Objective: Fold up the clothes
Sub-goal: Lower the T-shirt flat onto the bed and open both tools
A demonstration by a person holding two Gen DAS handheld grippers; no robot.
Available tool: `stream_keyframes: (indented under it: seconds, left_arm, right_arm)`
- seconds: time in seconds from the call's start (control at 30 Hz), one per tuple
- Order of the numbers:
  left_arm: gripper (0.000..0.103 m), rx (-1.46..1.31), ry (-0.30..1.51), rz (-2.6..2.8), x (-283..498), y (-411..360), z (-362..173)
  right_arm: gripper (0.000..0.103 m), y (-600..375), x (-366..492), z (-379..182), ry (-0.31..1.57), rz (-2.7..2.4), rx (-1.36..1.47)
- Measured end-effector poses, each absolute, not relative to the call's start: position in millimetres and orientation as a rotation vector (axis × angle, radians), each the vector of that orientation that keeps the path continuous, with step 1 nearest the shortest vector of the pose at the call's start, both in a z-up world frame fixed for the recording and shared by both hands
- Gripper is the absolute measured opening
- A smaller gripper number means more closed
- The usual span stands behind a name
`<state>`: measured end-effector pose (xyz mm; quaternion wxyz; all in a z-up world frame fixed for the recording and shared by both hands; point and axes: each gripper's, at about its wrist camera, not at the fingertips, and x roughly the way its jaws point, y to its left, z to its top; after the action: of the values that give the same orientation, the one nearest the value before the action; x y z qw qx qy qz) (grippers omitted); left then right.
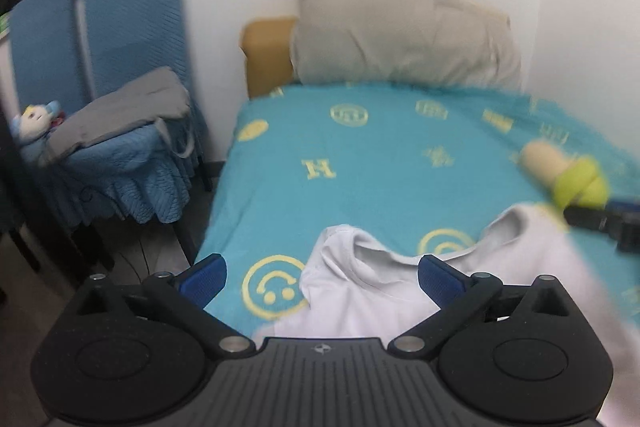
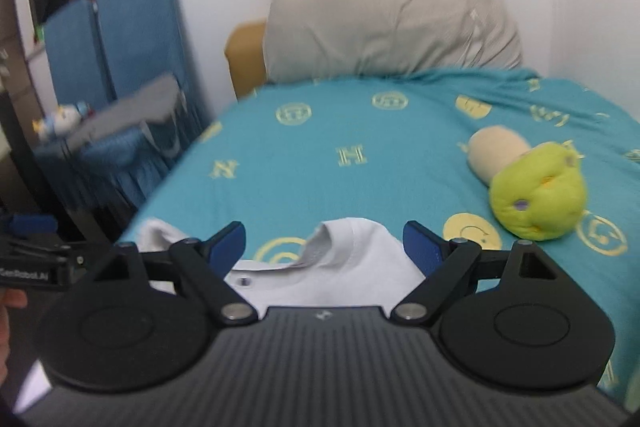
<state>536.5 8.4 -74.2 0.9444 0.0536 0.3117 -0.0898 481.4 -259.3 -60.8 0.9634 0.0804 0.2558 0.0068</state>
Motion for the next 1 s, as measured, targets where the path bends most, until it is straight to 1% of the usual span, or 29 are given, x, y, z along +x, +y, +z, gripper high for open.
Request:
stream_keyframes:
  seconds: [0.17, 0.33, 0.43, 0.57, 0.67, 0.73, 0.83, 1.0]
  left_arm:
    - [0.103, 0.054, 0.526, -0.161, 433.0, 36.6, -22.7]
    - [0.103, 0.030, 0.439, -0.157, 306.2, 54.6, 17.7]
    - [0.103, 0.046, 0.397, -0.152, 229.3, 60.7, 31.3]
    - [0.103, 0.117, 0.343, -0.150, 147.4, 50.9, 29.3]
    - [0.103, 0.091, 0.326, -0.183, 113.0, 52.8, 14.9]
    - [0.103, 0.046, 0.323, -0.194, 100.1, 56.0, 0.1]
    - [0.103, 0.020, 0.349, -0.200, 96.2, 58.7, -16.0]
    - [0.103, -0.004, 0.384, -0.189, 107.5, 61.6, -28.7]
  right_arm:
    - [0.087, -243.6, 378.9, -17.4, 0.452, -0.001, 0.169]
    - [0.087, -226.9, 262.4, 13.6, 0.414, 0.019, 0.174]
    - [0.087, -220.2, 196.9, 23.0, 0.396, 0.035, 0.179]
    - [0.087, -214.2, 130.1, 22.1, 0.349, 0.050, 0.150]
    - [0.087, -214.4, 98.0, 11.2, 0.306, 0.045, 0.148]
    - [0.087, -218.6, 89.2, -1.3, 0.313, 0.035, 0.197]
    - [0.087, -224.6, 87.2, -18.6, 0.350, 0.020, 0.257]
    - [0.087, -226.8, 90.8, -27.0, 0.347, -0.017, 0.241]
